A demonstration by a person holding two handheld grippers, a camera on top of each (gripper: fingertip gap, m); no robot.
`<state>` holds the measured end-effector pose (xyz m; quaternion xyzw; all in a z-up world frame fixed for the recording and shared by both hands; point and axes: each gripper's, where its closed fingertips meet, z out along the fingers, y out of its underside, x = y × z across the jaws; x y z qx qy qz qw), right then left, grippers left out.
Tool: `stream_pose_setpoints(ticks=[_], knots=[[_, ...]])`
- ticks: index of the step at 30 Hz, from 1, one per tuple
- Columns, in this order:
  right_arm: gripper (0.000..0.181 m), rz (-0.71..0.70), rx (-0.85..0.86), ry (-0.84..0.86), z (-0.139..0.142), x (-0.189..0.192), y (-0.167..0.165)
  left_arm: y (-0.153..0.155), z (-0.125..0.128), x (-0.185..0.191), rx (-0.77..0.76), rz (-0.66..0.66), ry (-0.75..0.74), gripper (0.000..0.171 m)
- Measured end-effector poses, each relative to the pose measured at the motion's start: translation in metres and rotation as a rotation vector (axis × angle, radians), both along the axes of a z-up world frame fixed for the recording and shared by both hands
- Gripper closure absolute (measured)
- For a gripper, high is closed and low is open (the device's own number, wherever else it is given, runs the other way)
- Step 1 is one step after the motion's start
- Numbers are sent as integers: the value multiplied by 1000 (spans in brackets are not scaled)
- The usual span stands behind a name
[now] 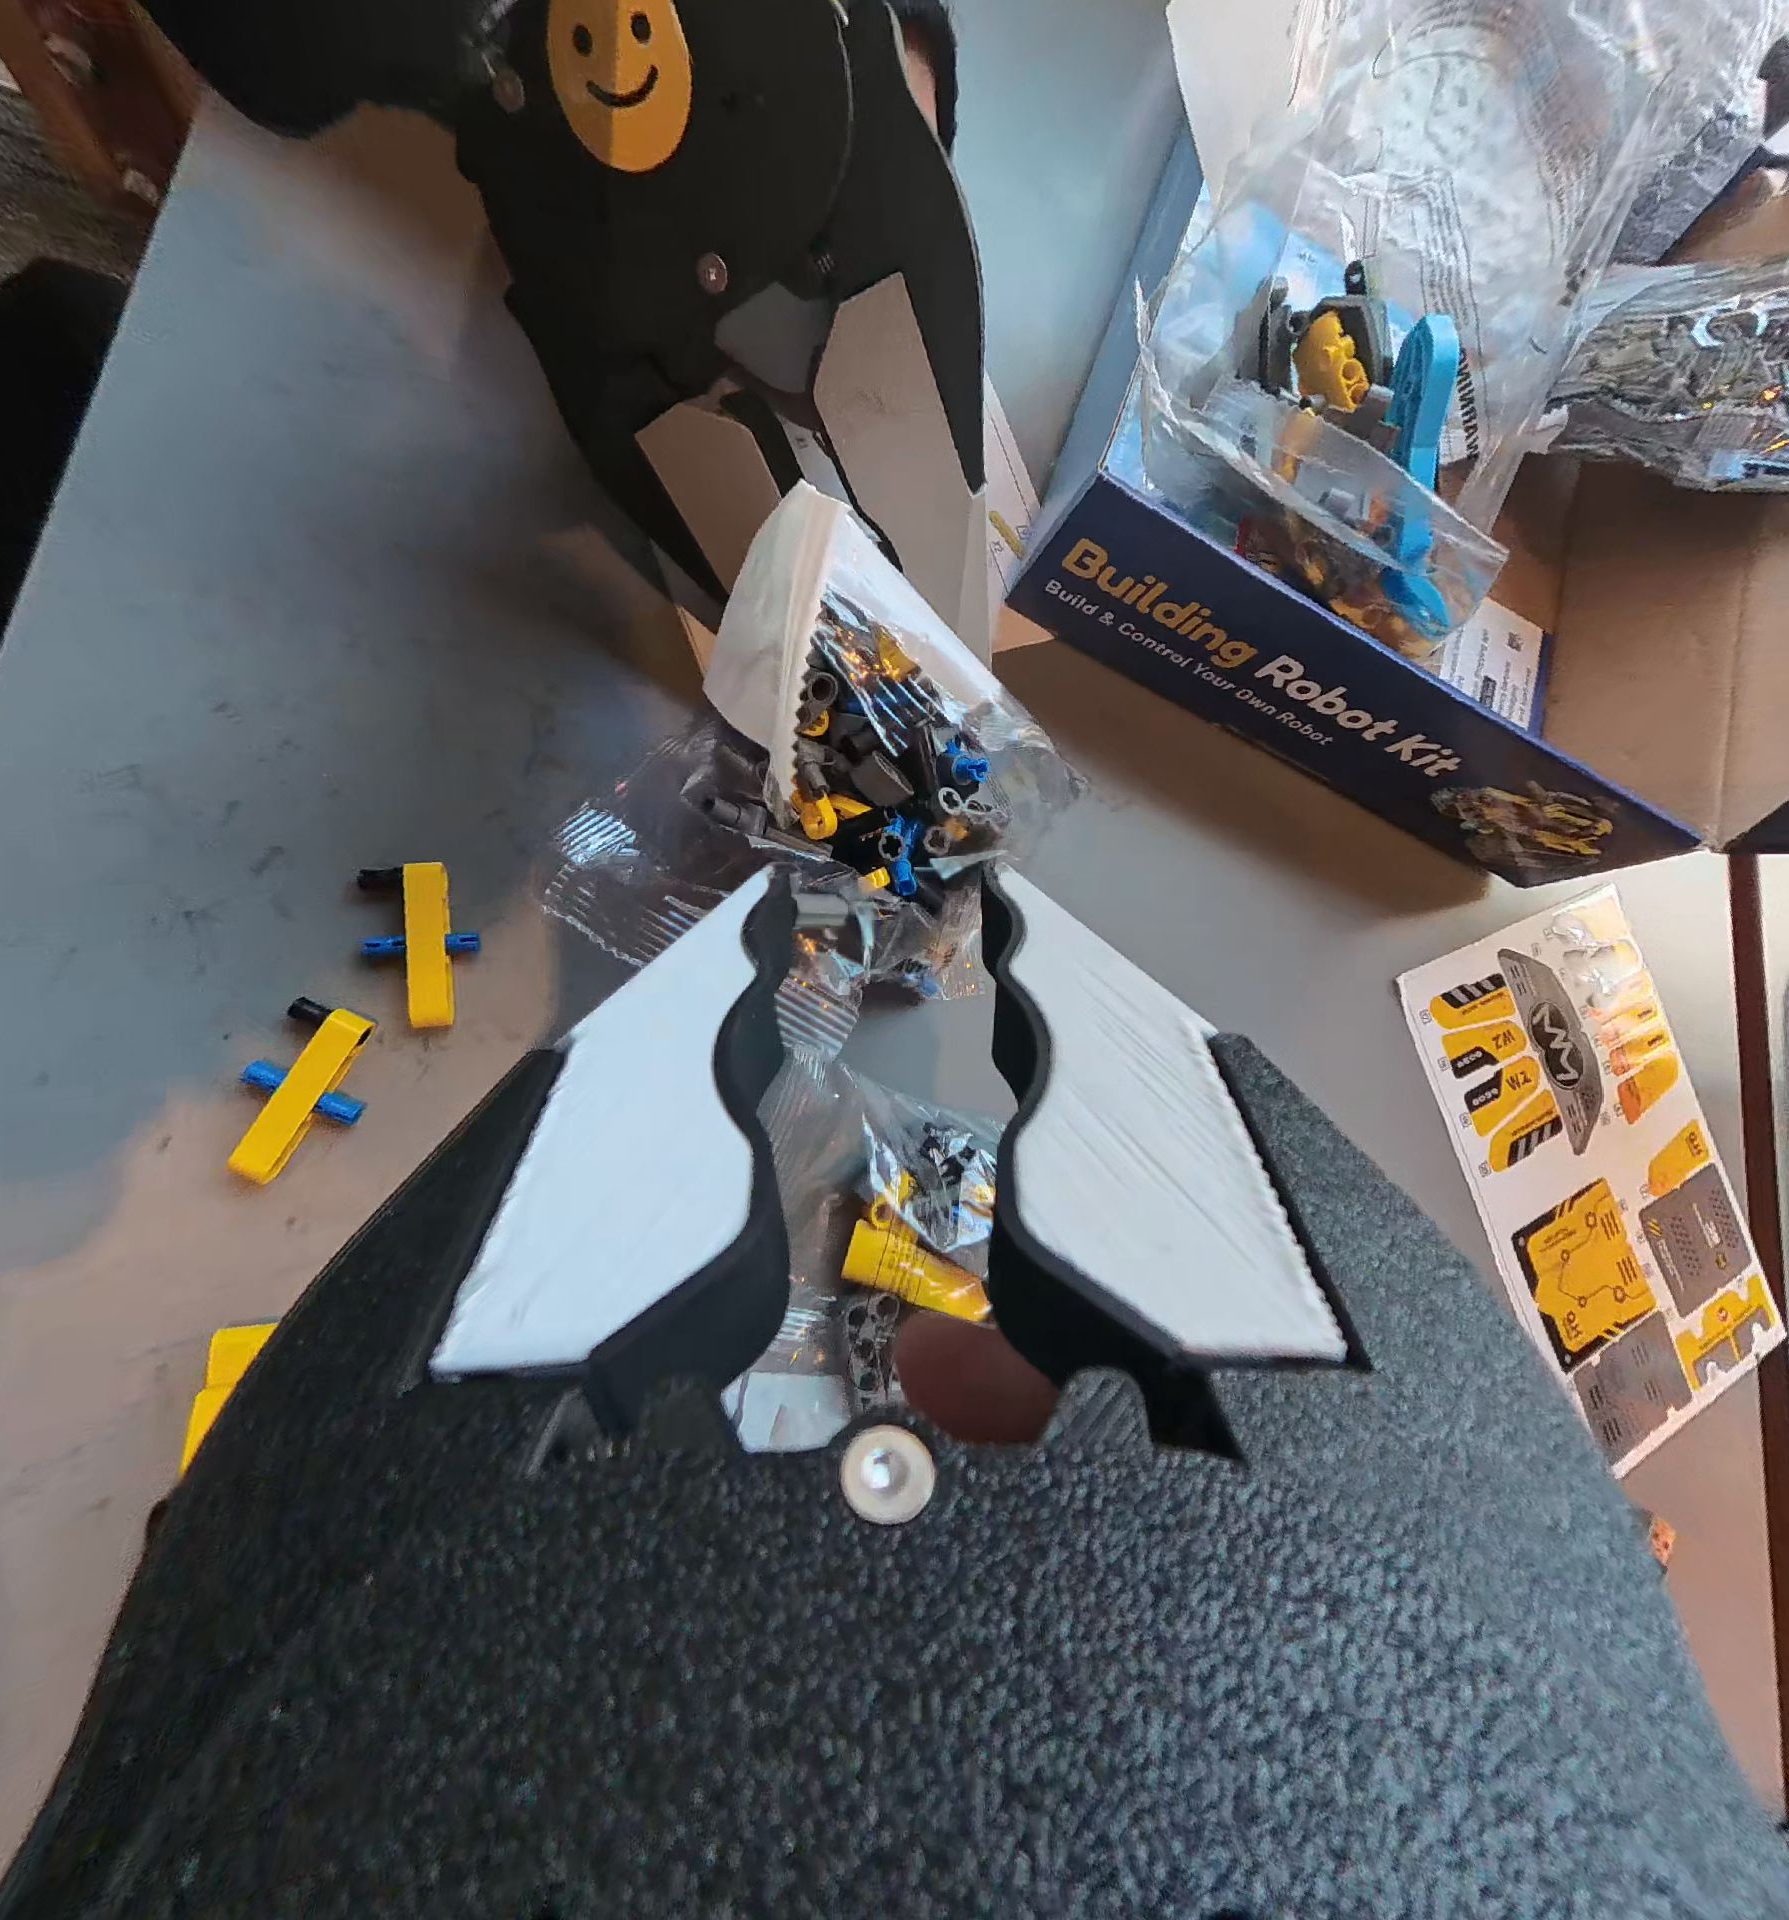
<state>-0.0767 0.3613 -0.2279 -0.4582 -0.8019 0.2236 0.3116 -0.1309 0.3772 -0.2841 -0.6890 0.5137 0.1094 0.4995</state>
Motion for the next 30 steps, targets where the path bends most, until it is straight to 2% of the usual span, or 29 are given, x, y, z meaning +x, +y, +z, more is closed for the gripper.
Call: stream_pose_setpoints(ticks=[7,14,18,23,26,30], knots=[[145,4,16,12,11,12,10,-1,-3,1,5,-11,31,161],[154,2,-25,36,17,15,15,-1,-2,1,-6,-14,9,160],[161,-4,-112,63,24,12,11,-2,-4,2,-8,-19,29,161],[161,-6,-198,5,11,11,6,-1,1,1,-1,-14,-7,160],[161,-25,-151,-49,0,15,12,-1,4,0,7,-11,-25,161],[161,-81,-200,-34,5,14,22,0,1,0,6,-7,-7,160]])
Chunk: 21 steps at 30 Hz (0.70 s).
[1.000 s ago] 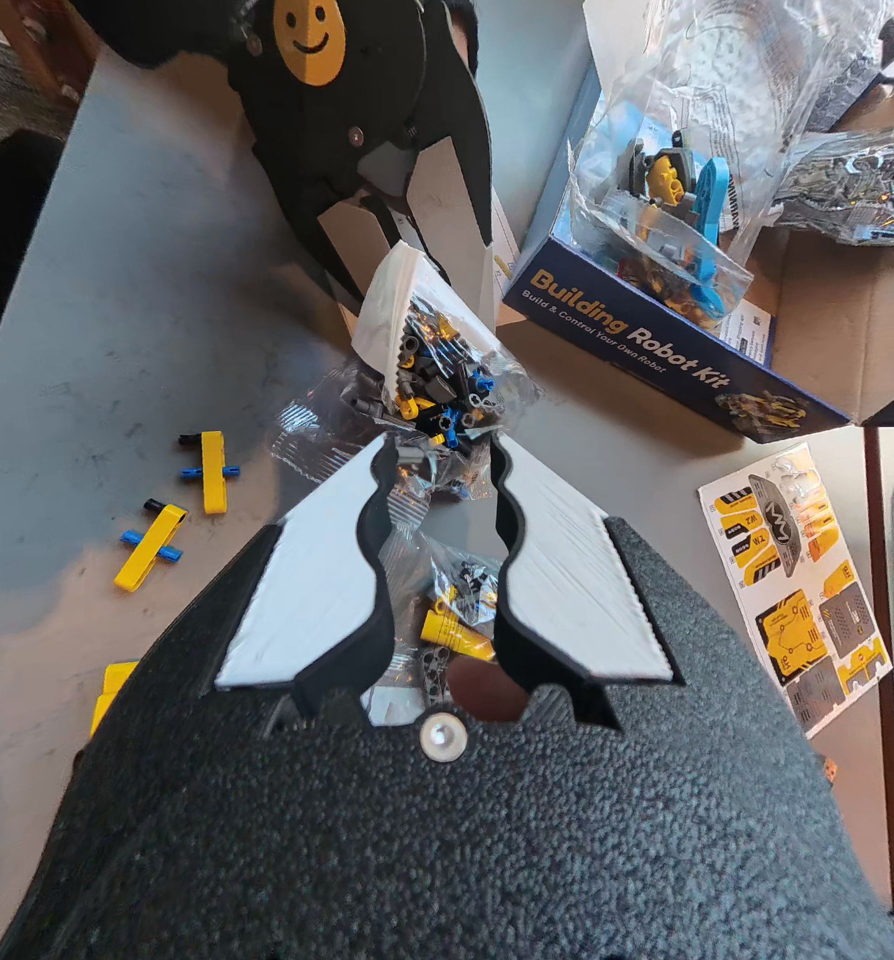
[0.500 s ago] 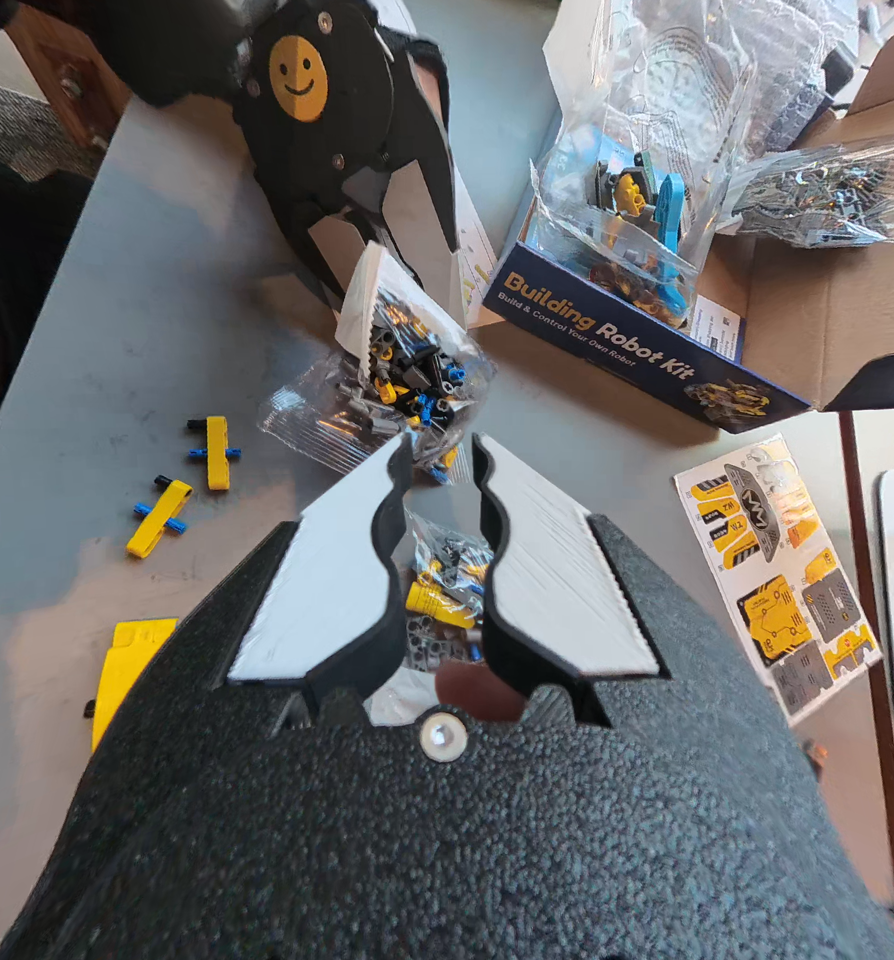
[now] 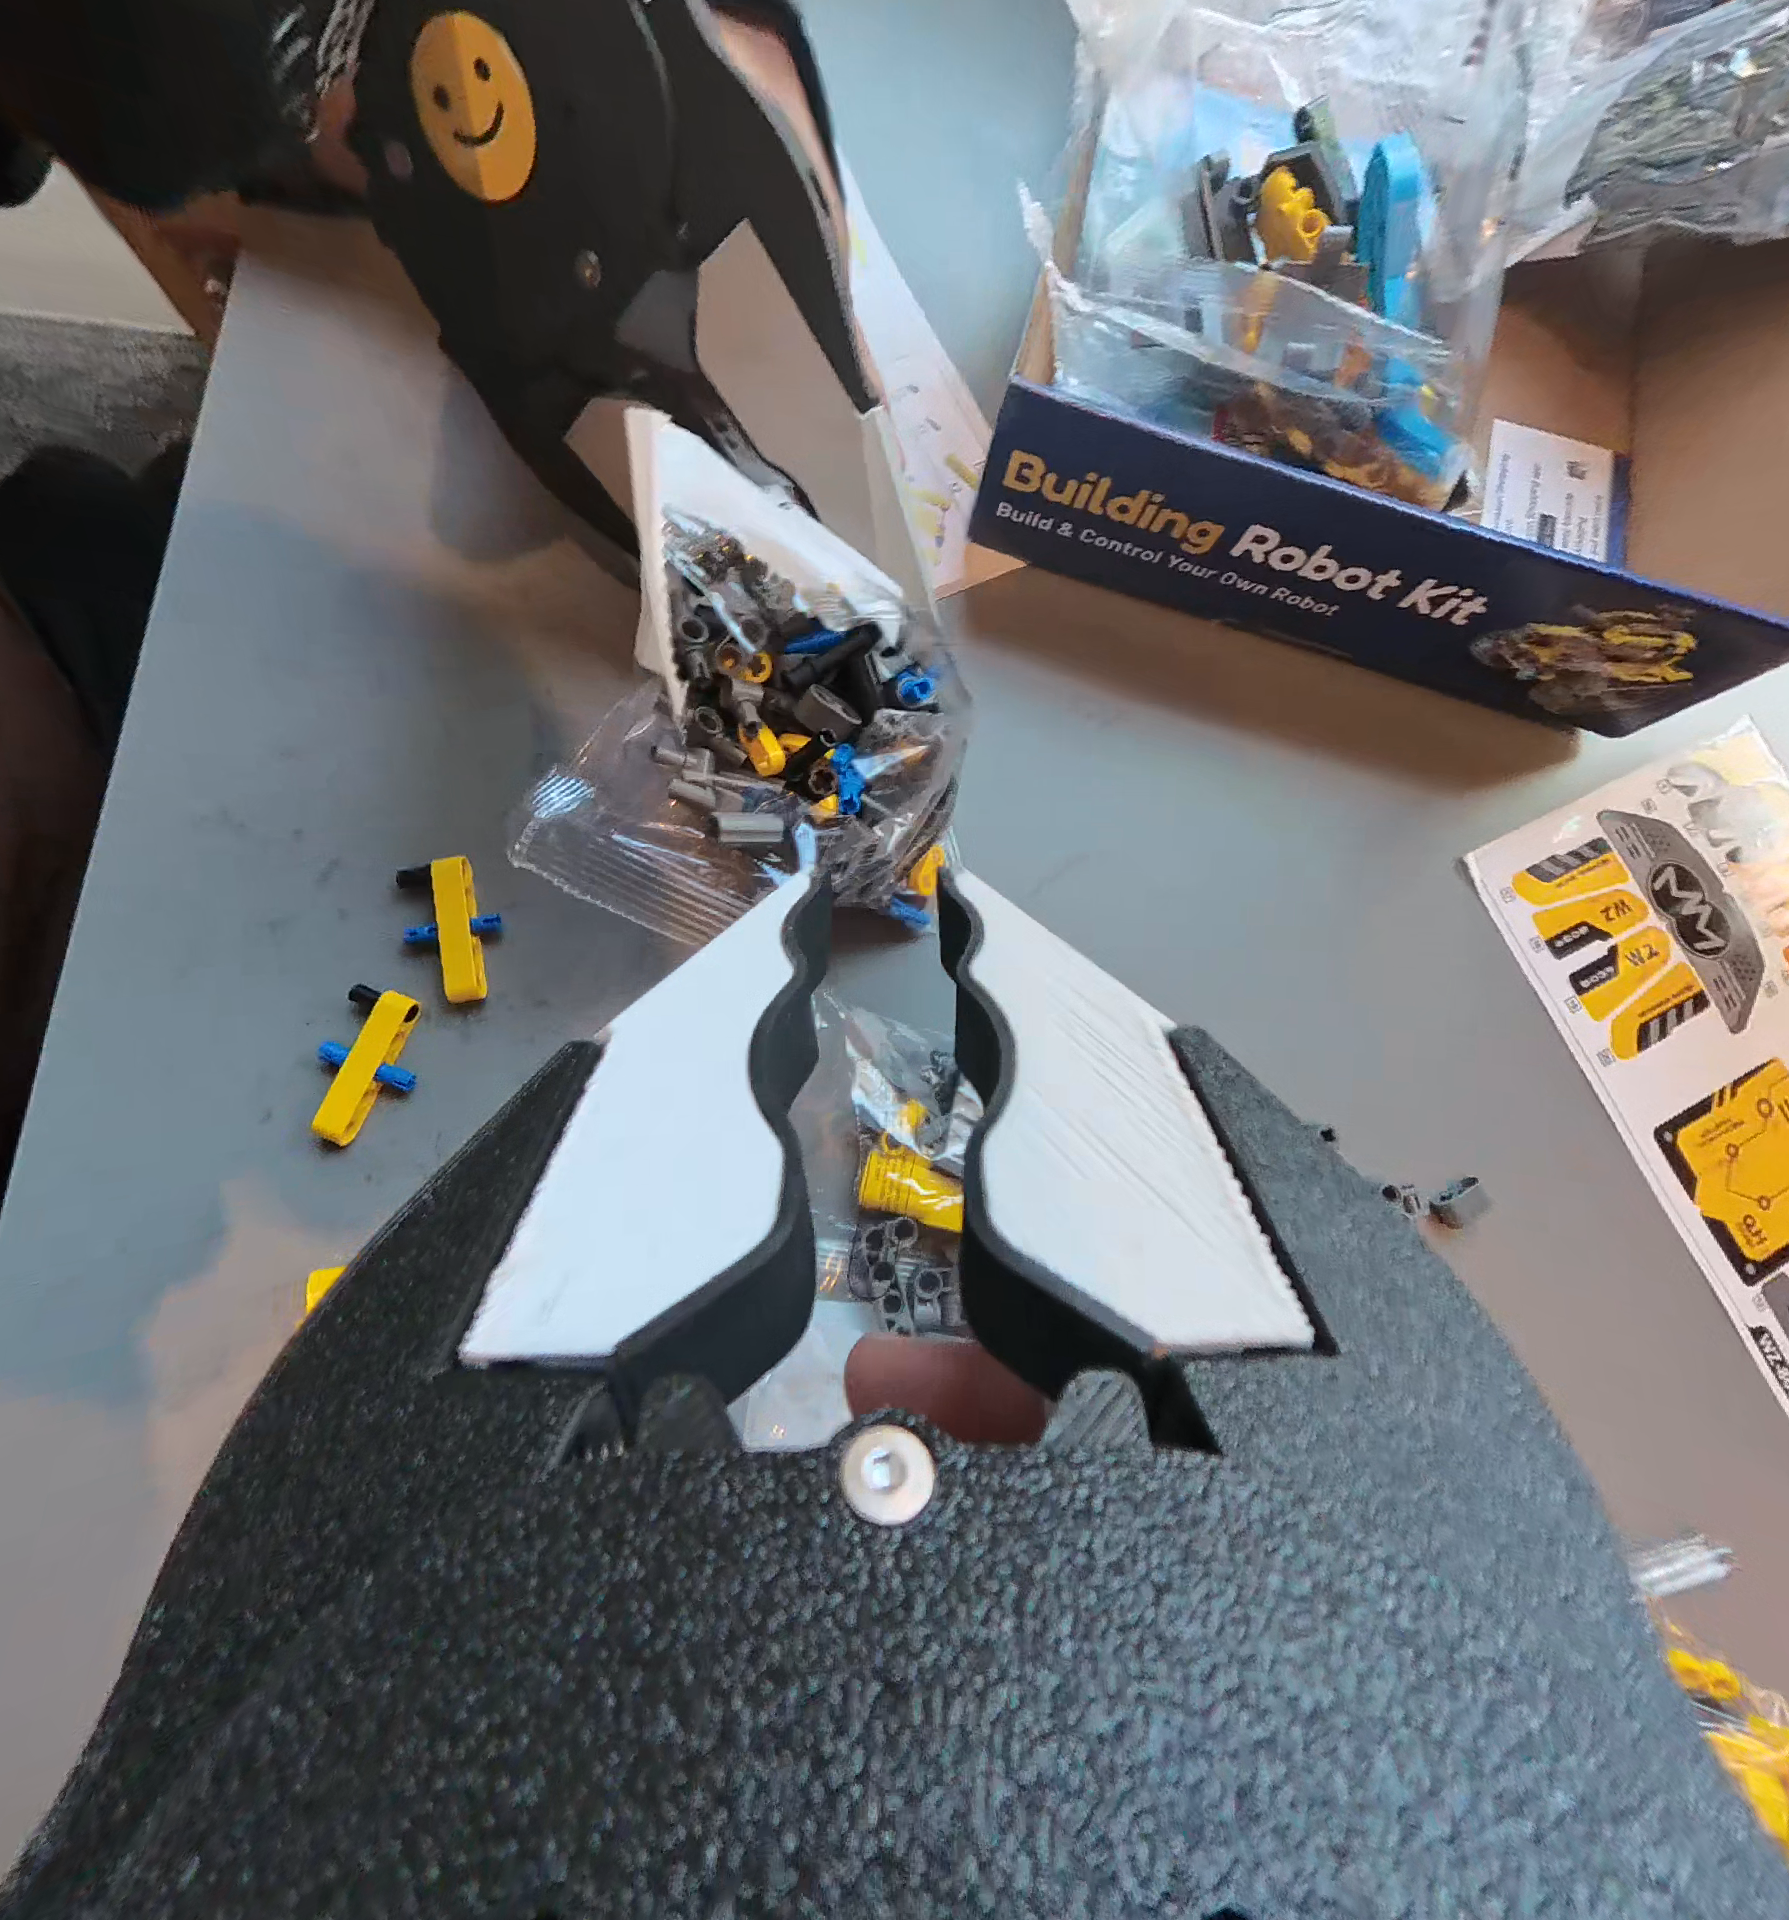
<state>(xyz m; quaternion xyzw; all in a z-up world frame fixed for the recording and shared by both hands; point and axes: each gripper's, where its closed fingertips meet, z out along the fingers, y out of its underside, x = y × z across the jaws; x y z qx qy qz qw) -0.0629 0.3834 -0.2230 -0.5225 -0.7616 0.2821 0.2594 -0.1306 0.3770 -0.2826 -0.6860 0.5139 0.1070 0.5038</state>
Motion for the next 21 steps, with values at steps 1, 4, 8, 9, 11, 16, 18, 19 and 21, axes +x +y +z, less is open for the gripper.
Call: stream_pose_setpoints(ticks=[1,4,8,9,11,16,18,19,21], knots=[[161,-10,-7,8,1,-1,2,0,0,0,1,0,-2,161],[153,-11,-32,8,-1,-5,-3,0,2,0,4,-2,-13,161],[148,-3,-42,-3,-9,-12,-10,0,3,0,8,-1,-14,160],[152,-6,-61,0,-10,-14,-11,-1,3,0,9,-3,-14,161],[166,-29,-74,-15,-16,-17,-9,-1,3,0,12,-5,-15,161],[176,-51,-100,-6,-11,-16,-4,-2,5,1,19,-11,-23,161],[177,-43,-98,3,-7,-15,-5,-2,7,1,20,-10,-36,161],[177,-38,-94,7,-6,-15,-6,-2,7,1,19,-11,-41,161],[177,-40,-90,8,-7,-16,-6,-2,7,0,17,-9,-38,161]])
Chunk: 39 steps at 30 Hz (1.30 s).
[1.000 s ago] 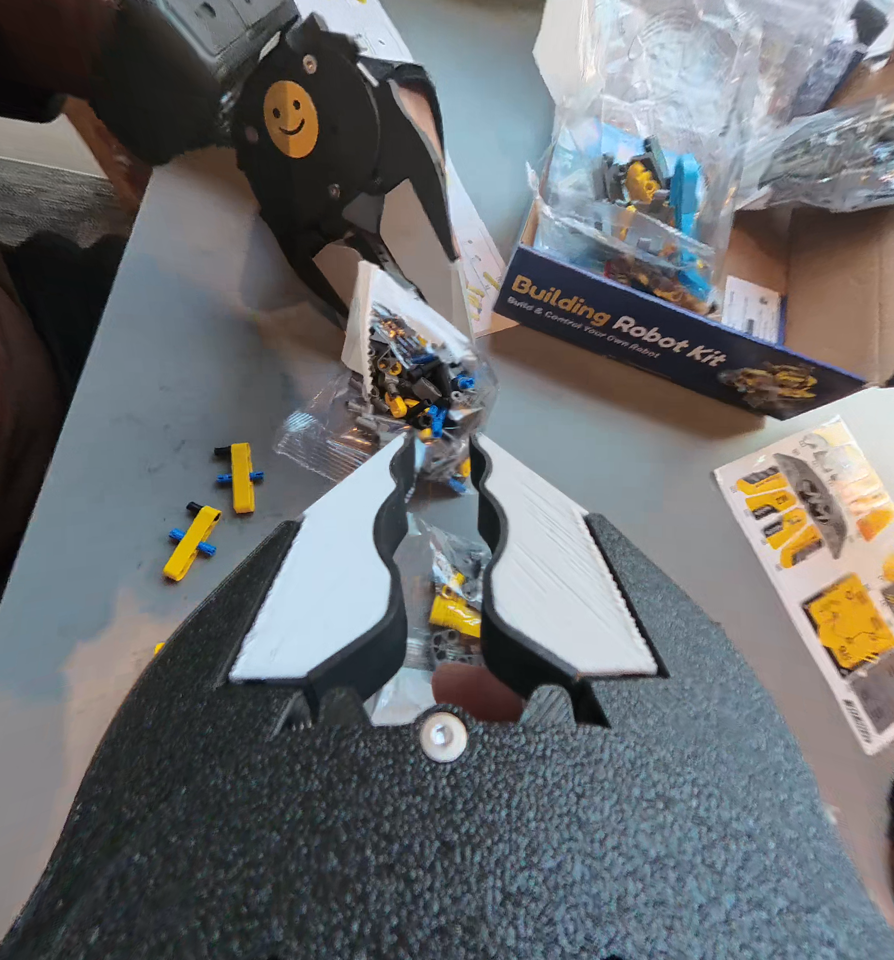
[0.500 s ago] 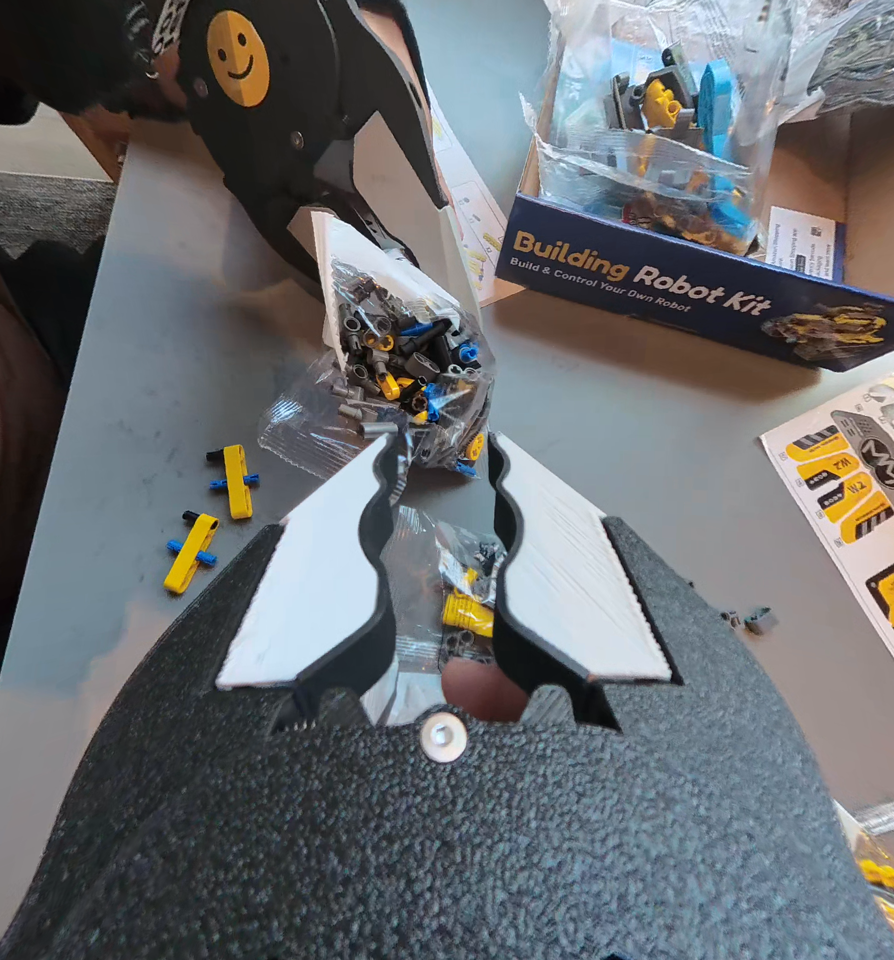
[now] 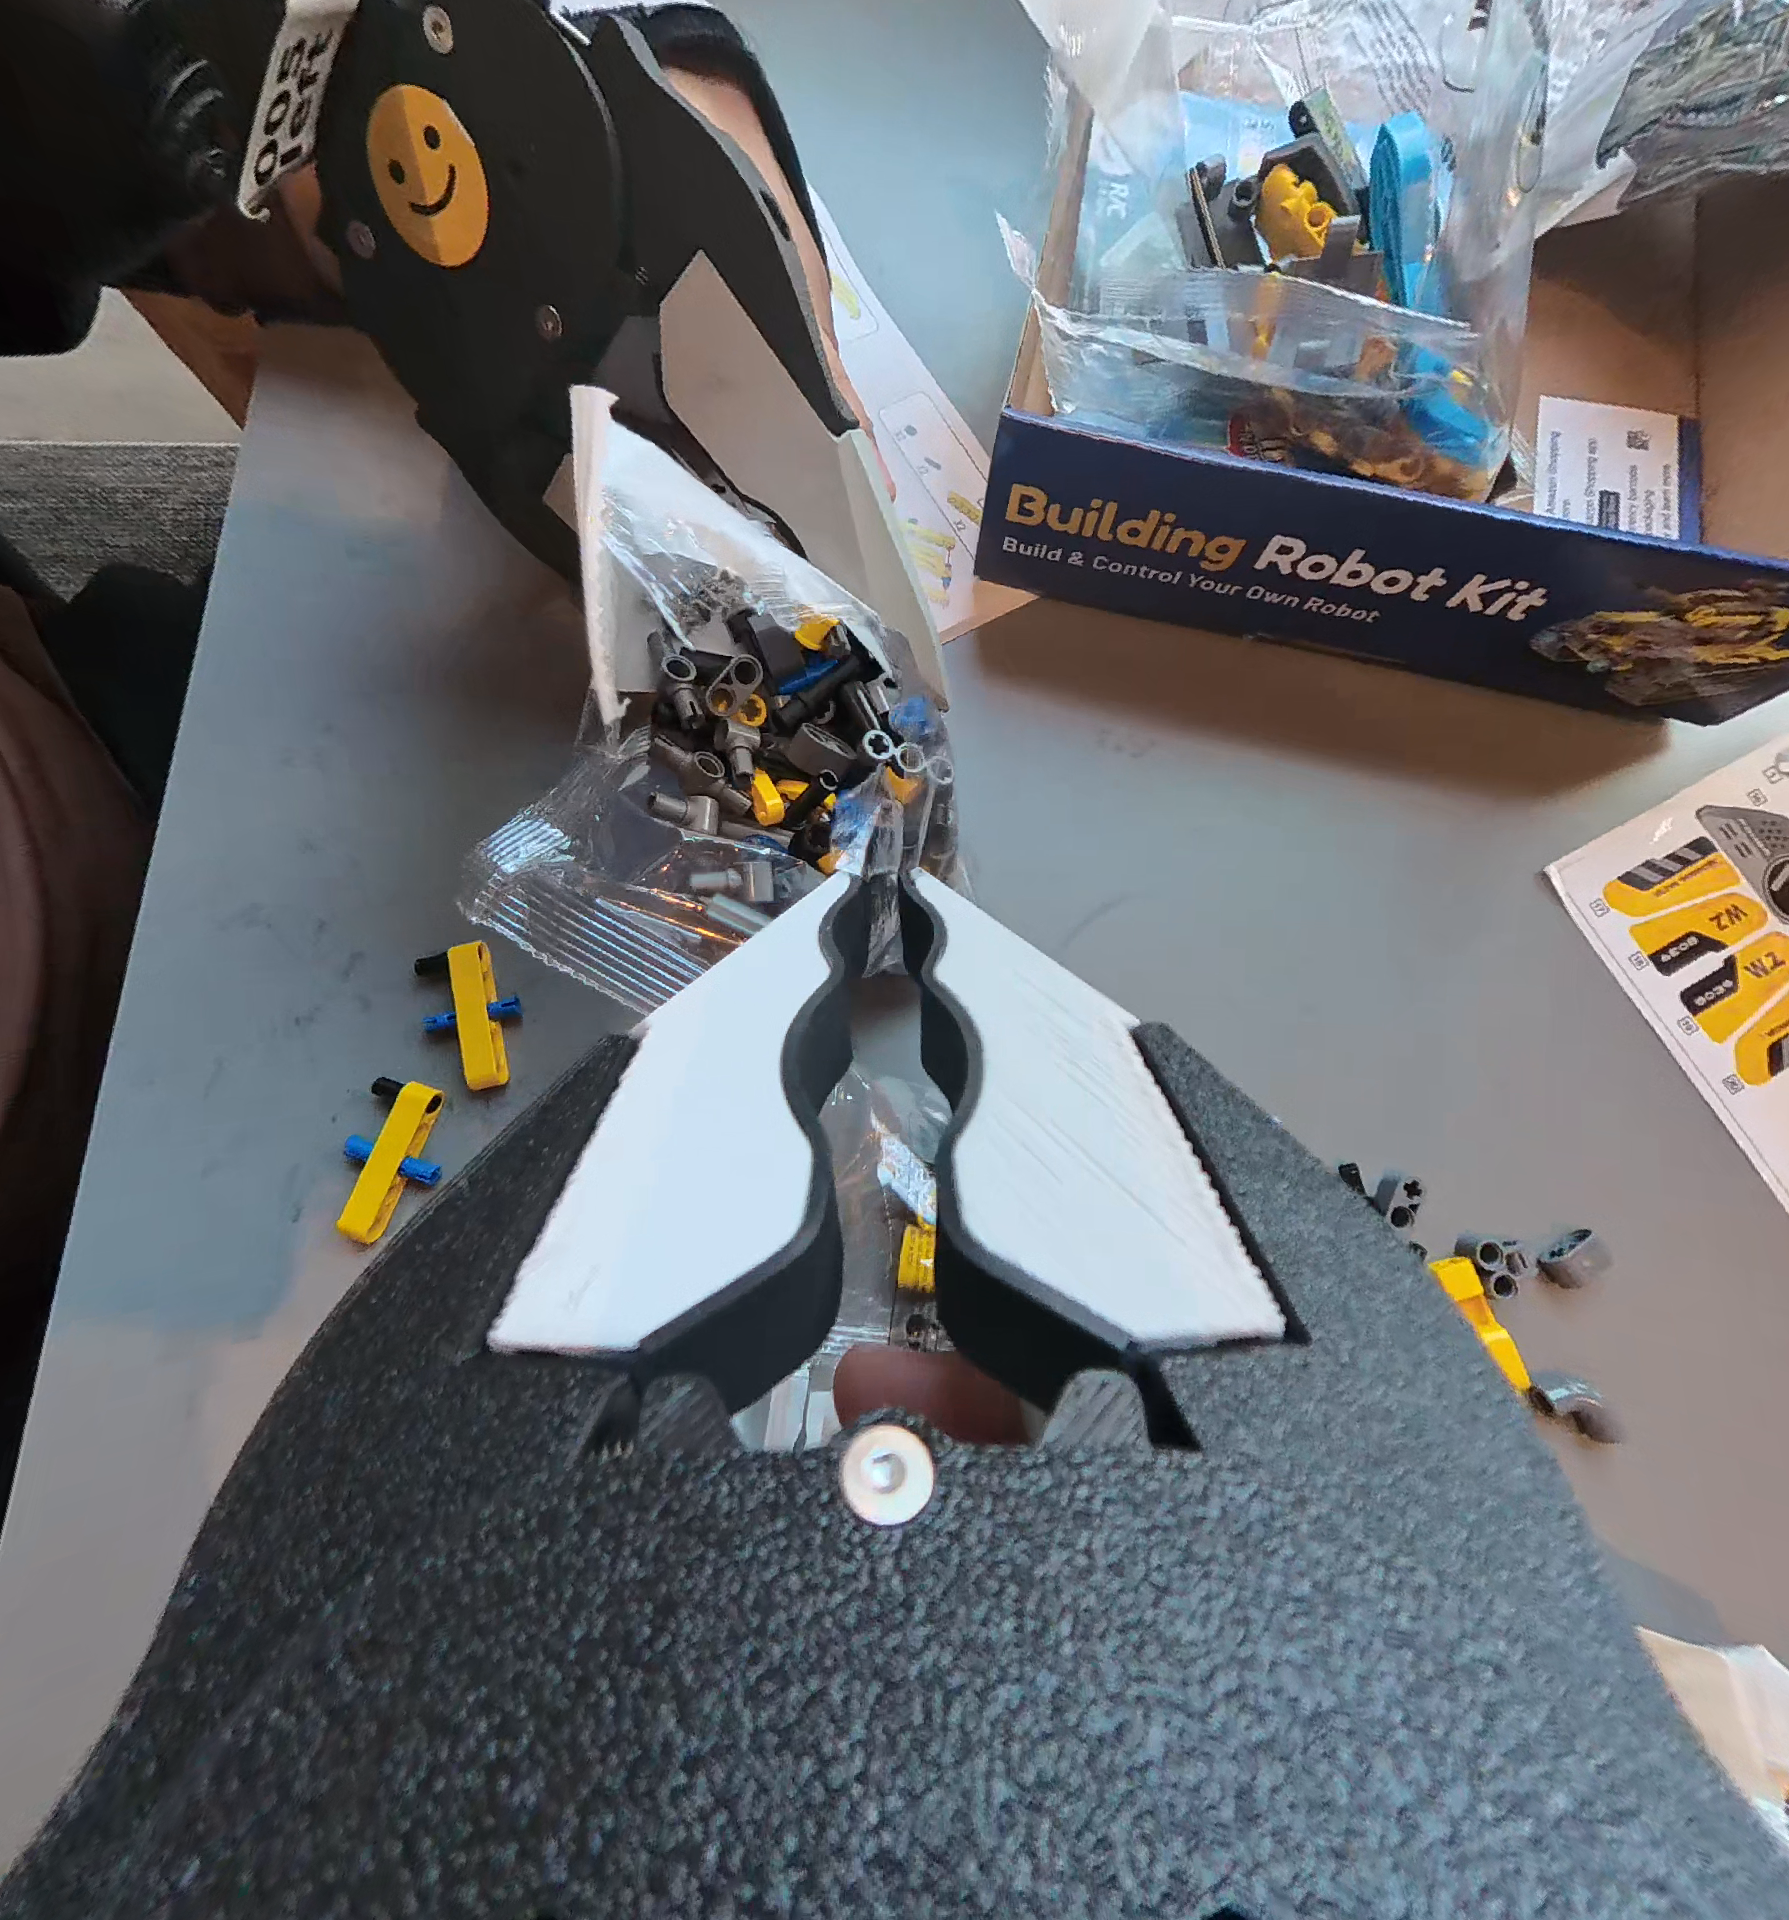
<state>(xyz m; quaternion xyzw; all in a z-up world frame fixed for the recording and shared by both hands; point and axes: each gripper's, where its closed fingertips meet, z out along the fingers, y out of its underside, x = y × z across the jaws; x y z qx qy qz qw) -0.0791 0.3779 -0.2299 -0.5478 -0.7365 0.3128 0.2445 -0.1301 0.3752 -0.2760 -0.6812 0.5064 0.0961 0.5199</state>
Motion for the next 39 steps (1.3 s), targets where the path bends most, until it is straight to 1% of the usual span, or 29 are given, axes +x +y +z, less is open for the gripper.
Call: stream_pose_setpoints(ticks=[3,5,7,11,13,15,18,19,21,22,25,28,30,31,32,34,35,36,39], knots=[[176,-2,-7,-12,-4,0,1,0,-2,0,0,4,20,160],[172,-25,20,-20,-3,2,8,2,-2,-2,6,20,23,160],[164,-59,52,-8,6,7,20,5,-1,-4,5,45,14,160],[164,-164,90,27,29,24,50,9,1,-8,4,76,0,161],[163,-220,132,14,33,35,64,11,0,-10,7,100,7,161],[163,-255,142,2,32,43,70,14,-1,-13,3,125,15,161],[162,-271,112,-10,25,55,63,19,-2,-18,0,169,21,161],[157,-274,112,-20,20,61,60,21,-2,-20,0,184,21,161],[140,-282,123,-34,13,74,53,23,-2,-23,1,207,28,161],[138,-287,127,-36,10,81,47,25,-2,-24,13,216,41,161],[135,-336,166,-39,-4,96,32,28,-8,-29,48,237,129,159],[130,-387,252,-76,-30,103,25,28,-7,-27,106,244,192,154],[132,-432,330,-88,-42,105,30,26,-5,-23,115,226,179,148],[139,-456,363,-85,-45,105,34,25,-4,-21,109,221,168,145],[150,-471,380,-83,-48,104,37,24,-3,-20,93,219,158,141],[166,-477,378,-67,-49,101,39,23,-3,-21,55,226,132,133],[172,-490,365,-45,-46,100,42,22,-2,-22,38,227,123,126],[175,-503,340,-21,-40,99,44,20,-2,-23,21,220,116,121],[178,-535,272,45,-21,99,52,11,3,-22,-36,188,68,102]])
